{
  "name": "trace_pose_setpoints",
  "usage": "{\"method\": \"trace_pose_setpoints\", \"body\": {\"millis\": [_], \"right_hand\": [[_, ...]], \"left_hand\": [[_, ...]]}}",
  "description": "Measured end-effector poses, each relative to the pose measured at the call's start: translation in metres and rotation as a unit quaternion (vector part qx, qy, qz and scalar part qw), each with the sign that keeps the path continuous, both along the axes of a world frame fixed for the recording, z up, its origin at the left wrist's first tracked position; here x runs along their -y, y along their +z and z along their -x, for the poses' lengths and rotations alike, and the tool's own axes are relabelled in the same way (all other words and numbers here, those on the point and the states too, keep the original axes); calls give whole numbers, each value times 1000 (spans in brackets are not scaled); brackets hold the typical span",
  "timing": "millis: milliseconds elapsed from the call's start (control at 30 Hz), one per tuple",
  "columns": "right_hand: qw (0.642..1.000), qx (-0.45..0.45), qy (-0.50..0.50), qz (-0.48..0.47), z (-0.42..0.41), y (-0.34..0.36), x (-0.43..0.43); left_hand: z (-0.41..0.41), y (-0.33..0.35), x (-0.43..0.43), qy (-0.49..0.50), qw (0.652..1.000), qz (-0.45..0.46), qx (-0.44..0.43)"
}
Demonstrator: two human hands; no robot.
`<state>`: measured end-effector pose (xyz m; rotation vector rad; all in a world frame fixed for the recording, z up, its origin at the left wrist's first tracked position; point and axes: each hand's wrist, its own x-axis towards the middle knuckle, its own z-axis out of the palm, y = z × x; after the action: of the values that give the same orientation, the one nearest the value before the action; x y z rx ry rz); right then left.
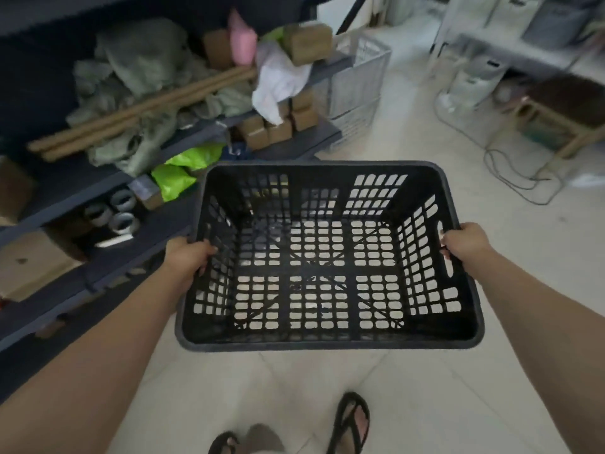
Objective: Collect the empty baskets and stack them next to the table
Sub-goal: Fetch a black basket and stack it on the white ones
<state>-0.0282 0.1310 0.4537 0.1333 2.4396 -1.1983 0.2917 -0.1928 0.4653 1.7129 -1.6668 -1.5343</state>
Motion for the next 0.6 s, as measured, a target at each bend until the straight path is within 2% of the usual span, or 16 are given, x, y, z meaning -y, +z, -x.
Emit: {"method": "trace_pose_setpoints", "body": {"millis": [167, 300, 600], "right_hand": [[992, -84, -91, -6, 95, 18, -73], [981, -106, -163, -8, 164, 24, -105], [963, -122, -241, 14, 355, 21, -100]], "left_hand": [[134, 18, -44, -61, 998, 16, -5], [237, 22, -56, -110, 994, 25, -9], [482, 12, -17, -160, 985, 55, -17]]}}
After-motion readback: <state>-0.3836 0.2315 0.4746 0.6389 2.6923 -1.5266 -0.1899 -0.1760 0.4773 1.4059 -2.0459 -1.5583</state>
